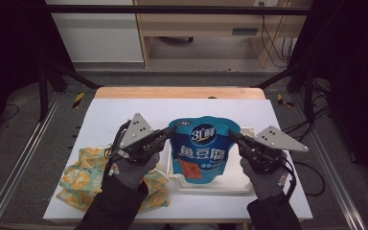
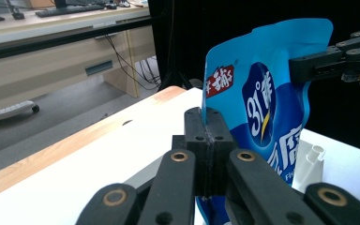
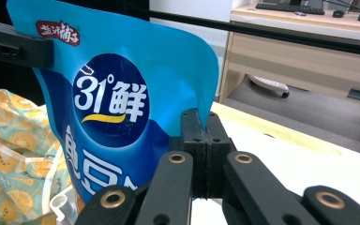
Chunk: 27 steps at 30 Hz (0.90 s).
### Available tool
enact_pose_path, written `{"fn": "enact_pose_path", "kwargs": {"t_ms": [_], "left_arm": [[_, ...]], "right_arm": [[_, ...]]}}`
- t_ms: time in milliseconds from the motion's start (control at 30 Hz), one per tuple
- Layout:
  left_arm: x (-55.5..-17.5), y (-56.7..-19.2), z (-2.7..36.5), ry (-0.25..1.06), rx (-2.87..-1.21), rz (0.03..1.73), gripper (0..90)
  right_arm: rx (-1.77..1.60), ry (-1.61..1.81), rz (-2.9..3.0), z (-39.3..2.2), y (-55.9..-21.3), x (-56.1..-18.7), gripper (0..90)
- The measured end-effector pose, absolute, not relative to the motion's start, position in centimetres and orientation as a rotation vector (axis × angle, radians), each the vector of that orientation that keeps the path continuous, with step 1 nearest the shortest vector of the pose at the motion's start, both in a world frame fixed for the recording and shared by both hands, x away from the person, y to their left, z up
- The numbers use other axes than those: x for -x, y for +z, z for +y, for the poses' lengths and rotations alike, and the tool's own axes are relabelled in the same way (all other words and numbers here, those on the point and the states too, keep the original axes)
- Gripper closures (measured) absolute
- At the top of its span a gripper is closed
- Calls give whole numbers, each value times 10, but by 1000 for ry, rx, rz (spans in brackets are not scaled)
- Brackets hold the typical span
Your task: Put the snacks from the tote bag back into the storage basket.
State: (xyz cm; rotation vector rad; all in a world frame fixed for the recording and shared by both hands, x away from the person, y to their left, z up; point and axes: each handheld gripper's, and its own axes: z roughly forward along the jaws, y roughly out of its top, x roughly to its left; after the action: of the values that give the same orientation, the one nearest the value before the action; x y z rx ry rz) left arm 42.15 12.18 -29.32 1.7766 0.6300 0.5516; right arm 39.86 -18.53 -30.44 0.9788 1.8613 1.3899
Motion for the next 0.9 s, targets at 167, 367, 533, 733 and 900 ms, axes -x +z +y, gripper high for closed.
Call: {"fn": "enact_pose_path", "kwargs": {"t_ms": [167, 367, 533, 733, 900], "left_arm": [[-422, -299, 122, 549, -1792, 633, 900], [-423, -306, 124, 545, -1800, 646, 900], [-424, -312, 126, 537, -1803, 658, 900], [-425, -317, 128, 533, -1810, 666, 900], [-425, -320, 129, 530, -1815, 670, 900]], "right_arm": [[-987, 1381, 1870, -184, -310, -400, 900], [-992, 1371, 1884, -182, -317, -402, 900], [-993, 1361, 1897, -179, -322, -404, 900], [-992, 1351, 1911, -177, -326, -405, 900], [-998, 1348, 1921, -176, -328, -406, 900]]}}
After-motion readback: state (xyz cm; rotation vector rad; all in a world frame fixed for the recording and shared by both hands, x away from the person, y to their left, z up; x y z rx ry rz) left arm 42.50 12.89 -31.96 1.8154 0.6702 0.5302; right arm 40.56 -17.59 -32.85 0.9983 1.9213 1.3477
